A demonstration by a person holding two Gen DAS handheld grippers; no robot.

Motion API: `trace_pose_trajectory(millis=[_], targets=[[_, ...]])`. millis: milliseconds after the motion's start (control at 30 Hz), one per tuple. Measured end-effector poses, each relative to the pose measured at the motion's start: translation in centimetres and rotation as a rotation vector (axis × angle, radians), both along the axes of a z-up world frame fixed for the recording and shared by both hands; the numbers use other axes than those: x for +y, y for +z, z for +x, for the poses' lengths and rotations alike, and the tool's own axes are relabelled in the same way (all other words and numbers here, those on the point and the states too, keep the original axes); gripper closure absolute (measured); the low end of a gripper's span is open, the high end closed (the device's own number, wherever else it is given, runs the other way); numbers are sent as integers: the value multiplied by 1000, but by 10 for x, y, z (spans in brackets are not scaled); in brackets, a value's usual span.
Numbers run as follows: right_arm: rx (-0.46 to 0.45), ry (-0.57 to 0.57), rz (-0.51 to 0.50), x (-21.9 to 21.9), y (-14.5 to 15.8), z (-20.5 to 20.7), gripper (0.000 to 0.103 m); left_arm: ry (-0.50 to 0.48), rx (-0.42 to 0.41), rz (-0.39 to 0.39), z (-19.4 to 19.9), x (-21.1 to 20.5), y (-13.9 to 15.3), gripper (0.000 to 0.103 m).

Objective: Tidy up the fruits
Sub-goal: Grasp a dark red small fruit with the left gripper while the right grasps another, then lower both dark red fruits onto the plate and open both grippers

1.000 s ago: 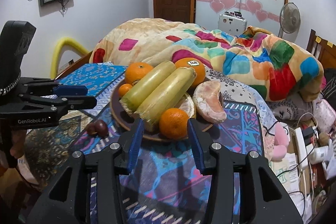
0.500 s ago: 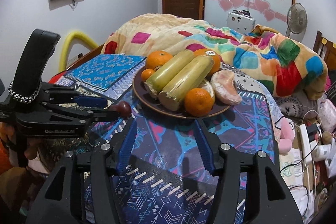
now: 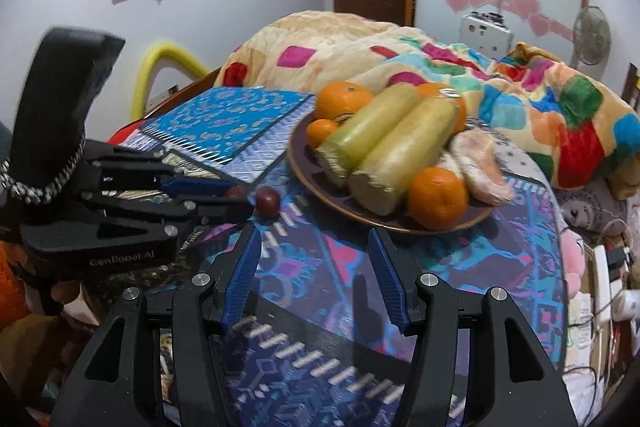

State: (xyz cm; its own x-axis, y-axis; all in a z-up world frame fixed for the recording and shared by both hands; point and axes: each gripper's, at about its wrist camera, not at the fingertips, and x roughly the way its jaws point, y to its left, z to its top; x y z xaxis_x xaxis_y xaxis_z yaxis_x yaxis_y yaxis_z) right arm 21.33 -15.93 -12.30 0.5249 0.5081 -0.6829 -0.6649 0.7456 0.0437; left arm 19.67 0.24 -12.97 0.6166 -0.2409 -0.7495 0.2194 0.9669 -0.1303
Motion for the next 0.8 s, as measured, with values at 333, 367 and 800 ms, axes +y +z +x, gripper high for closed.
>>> trace_pose_trajectory(millis=[333,367,800], targets=[[56,79,-80,45,-15,12,69,42,-48,20,-22,33,13,83],[59,83,-88,48,-16,12,71,43,-51,21,-23,35,13,83],[22,40,-52,31,0,5,86,59,-73,-10,-22,35,23,83]])
